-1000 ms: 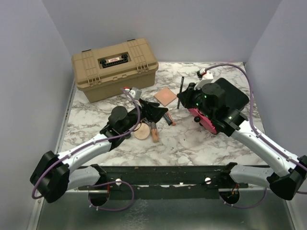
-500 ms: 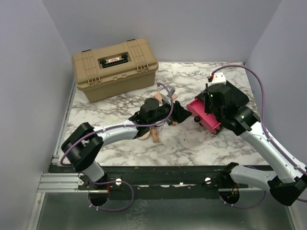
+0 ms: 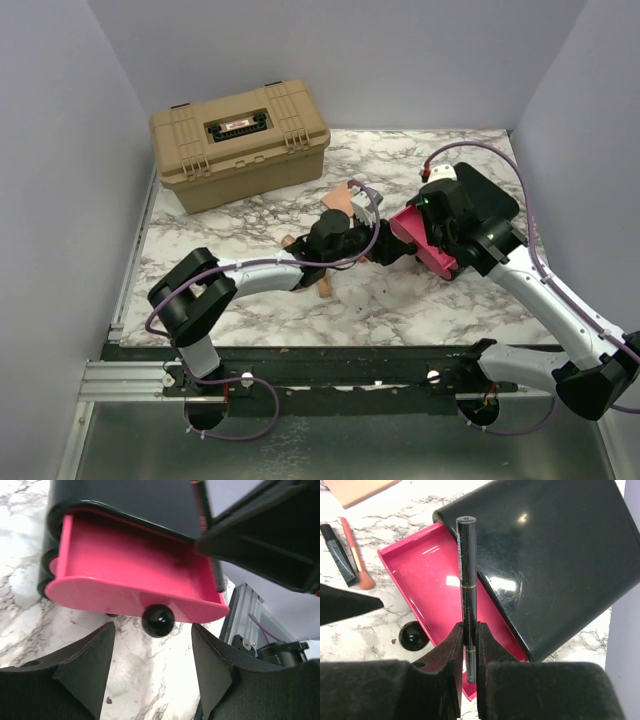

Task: Organize the makeup
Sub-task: Place the makeup brush in the drawer.

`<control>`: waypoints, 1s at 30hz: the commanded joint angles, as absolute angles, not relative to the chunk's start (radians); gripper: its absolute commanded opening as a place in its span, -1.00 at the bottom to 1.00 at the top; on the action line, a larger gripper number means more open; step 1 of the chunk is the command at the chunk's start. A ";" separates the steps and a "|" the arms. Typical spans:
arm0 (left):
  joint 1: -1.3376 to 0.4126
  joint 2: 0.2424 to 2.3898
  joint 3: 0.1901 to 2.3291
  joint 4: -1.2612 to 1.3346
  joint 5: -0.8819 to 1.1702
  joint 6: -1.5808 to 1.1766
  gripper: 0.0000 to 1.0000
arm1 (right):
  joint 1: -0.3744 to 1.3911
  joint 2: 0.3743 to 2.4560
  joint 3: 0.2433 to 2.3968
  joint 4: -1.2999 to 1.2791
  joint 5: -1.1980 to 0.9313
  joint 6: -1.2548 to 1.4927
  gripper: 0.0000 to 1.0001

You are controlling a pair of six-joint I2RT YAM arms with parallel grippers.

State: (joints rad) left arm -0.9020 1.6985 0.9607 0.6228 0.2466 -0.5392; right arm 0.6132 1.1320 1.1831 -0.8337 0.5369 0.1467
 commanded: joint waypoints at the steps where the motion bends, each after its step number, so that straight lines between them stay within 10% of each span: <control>1: -0.945 1.710 0.968 0.638 0.196 -0.499 0.27 | 0.603 1.154 1.162 -0.848 0.550 0.128 -0.99; 30: -0.976 1.826 1.012 0.756 0.149 -0.538 0.00 | 0.503 1.233 1.149 -0.882 0.381 0.093 -0.90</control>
